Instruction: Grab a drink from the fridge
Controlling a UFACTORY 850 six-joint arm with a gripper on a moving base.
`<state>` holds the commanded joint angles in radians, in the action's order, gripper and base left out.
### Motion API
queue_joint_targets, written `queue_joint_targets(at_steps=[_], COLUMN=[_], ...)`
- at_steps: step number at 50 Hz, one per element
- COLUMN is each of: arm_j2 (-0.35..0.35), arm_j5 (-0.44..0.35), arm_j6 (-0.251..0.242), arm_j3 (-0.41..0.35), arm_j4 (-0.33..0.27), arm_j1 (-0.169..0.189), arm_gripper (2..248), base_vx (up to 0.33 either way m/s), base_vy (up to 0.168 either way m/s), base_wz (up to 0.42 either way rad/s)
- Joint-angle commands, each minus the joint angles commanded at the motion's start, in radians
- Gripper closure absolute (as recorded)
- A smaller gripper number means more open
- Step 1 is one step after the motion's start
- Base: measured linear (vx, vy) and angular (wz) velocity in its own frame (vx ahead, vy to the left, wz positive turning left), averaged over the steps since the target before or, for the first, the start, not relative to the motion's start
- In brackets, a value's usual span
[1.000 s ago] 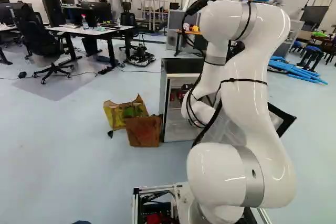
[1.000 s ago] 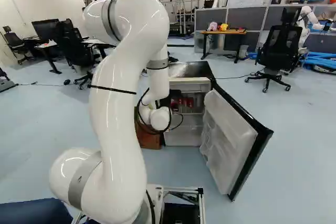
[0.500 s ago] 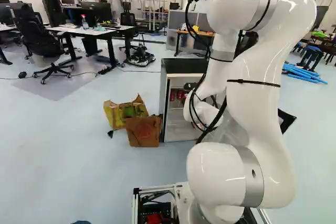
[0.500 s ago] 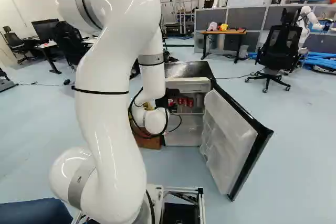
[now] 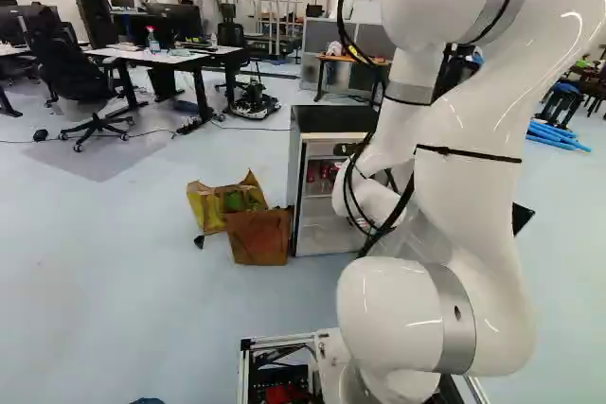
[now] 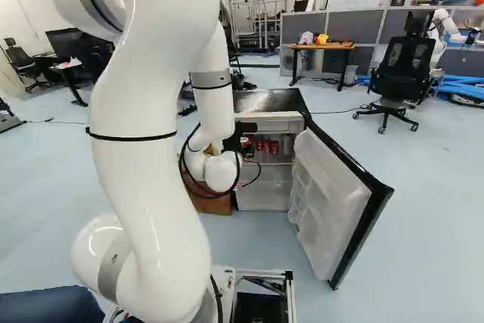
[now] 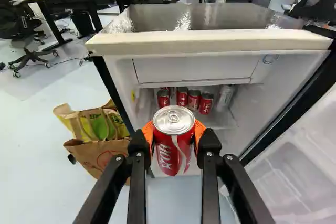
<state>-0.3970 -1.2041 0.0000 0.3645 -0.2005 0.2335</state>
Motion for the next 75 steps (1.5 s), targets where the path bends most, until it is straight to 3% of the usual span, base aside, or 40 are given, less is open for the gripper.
queue_joint_targets(at_steps=[40,75], arm_j2=[0.134,0.204], arm_j5=[0.008,0.083], arm_j6=[0.0,0.0], arm_j3=[-0.035,-0.008], arm_j4=[0.0,0.0], arm_j1=[-0.001,-0.009], arm_gripper=[154,154], base_vx=[0.0,0.0], base_vy=[0.0,0.0], base_wz=[0.0,0.0])
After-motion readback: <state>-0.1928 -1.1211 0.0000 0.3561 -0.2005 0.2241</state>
